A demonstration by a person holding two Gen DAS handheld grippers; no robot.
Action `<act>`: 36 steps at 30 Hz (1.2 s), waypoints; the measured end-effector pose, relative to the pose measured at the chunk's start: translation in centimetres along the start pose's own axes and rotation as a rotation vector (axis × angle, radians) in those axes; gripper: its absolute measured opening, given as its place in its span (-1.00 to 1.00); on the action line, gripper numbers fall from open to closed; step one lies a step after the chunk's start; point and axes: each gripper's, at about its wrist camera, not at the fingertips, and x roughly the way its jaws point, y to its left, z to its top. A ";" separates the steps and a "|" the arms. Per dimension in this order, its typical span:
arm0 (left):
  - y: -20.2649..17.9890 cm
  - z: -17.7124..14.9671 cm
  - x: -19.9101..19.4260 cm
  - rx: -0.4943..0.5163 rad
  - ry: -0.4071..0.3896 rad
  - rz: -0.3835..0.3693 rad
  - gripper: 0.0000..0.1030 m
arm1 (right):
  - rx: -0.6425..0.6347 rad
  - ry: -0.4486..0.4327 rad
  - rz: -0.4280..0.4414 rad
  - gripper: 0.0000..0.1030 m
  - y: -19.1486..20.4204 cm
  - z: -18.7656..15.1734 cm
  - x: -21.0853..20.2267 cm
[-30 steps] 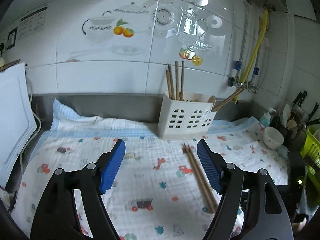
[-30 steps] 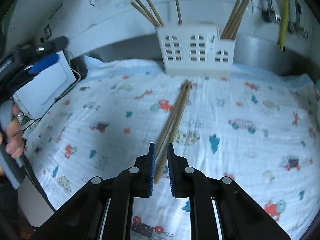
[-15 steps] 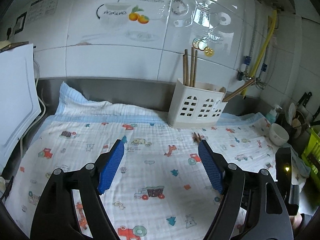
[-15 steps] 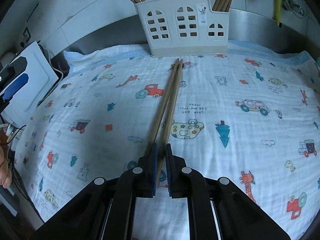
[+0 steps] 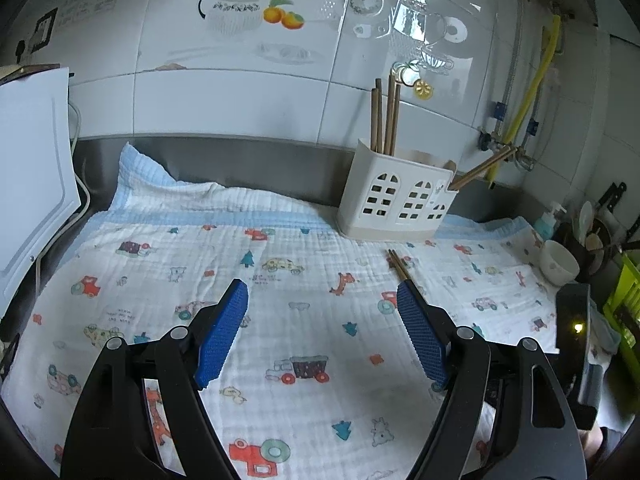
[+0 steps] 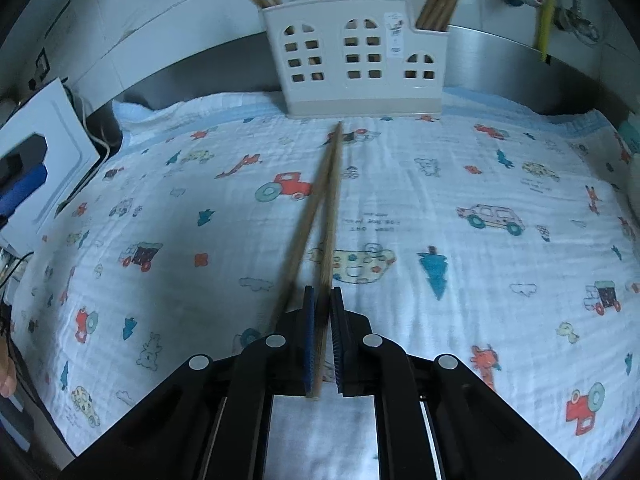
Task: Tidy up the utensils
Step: 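Move both open grippers back to the last chopsticks on the cloth, then close the right gripper on a chopstick while the left gripper grasps another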
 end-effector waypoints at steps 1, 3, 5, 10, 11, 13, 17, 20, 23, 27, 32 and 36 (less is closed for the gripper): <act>-0.1 -0.1 0.1 -0.004 0.005 -0.004 0.48 | 0.001 -0.007 -0.002 -0.87 -0.2 0.0 -0.3; -0.2 -0.3 0.3 -0.007 0.015 -0.014 0.48 | -0.002 -0.023 -0.010 -0.87 -0.6 -0.2 -0.9; -0.8 -0.6 0.7 0.001 0.031 -0.022 0.47 | 0.001 -0.034 -0.008 -0.87 -1.1 -0.4 -1.4; -3.1 -2.0 1.9 0.036 0.100 -0.073 0.34 | 0.012 -0.057 -0.010 -0.87 -2.5 -1.4 -2.8; -3.9 -2.5 2.4 0.042 0.125 -0.096 0.25 | 0.013 -0.061 -0.009 -0.87 -2.8 -1.6 -3.1; -5.0 -3.5 3.1 0.046 0.166 -0.129 0.17 | 0.010 -0.072 -0.009 -0.87 -3.3 -2.0 -3.6; -7.2 -5.3 4.5 0.061 0.237 -0.173 -0.04 | 0.007 -0.088 0.006 -0.87 -4.2 -2.5 -4.8; -9.0 -6.5 5.6 0.091 0.285 -0.198 -0.28 | 0.001 -0.106 0.010 -0.88 -4.7 -2.5 -5.6; -10.1 -7.0 6.4 0.099 0.308 -0.210 -0.36 | -0.001 -0.122 0.008 -0.88 -5.1 -2.5 -6.2; -10.8 -7.0 7.5 0.100 0.327 -0.207 -0.50 | 0.006 -0.130 0.021 -0.88 -5.6 -2.6 -6.6; -11.2 -7.1 8.6 0.103 0.346 -0.169 -0.51 | 0.007 -0.139 0.032 -0.88 -5.9 -2.4 -6.8; -11.4 -7.1 9.5 0.094 0.361 -0.161 -0.65 | -0.002 -0.146 0.028 -0.87 -5.9 -2.4 -7.1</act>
